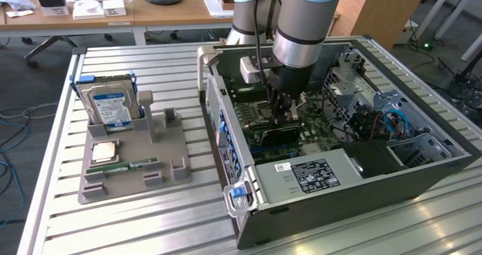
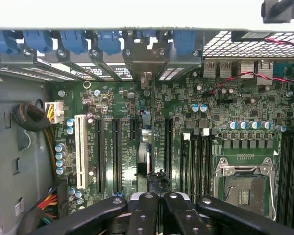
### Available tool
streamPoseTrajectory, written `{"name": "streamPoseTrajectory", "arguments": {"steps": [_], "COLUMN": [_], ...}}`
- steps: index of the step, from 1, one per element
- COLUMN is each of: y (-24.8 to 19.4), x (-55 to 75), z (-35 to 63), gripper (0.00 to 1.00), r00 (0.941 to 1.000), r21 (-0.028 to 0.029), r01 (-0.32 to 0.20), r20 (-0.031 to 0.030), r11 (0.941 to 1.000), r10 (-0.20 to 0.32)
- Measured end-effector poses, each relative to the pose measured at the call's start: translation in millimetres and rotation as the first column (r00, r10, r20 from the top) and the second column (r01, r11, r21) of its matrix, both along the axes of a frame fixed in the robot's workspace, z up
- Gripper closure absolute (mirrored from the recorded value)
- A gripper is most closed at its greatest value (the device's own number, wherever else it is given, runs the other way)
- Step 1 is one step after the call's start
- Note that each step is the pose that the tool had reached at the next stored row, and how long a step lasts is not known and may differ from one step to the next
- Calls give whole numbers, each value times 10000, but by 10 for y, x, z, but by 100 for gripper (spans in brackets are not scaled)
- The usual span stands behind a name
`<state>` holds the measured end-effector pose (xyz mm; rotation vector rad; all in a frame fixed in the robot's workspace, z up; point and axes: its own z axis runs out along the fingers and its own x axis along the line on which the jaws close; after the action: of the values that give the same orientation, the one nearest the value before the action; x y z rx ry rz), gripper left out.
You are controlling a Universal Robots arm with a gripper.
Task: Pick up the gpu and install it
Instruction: 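Press down on the gpu until it lock into place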
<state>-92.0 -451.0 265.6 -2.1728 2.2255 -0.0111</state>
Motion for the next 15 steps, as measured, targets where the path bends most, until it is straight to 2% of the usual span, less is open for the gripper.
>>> {"name": "streamPoseTrajectory", "arguments": {"steps": [15], "y": [0], "x": [-1], "z": [-22], "gripper": [89], "r00": [10000], "r21": [-1], "r01": [0], "r20": [-1], "r11": [10000], "r10": [0]}}
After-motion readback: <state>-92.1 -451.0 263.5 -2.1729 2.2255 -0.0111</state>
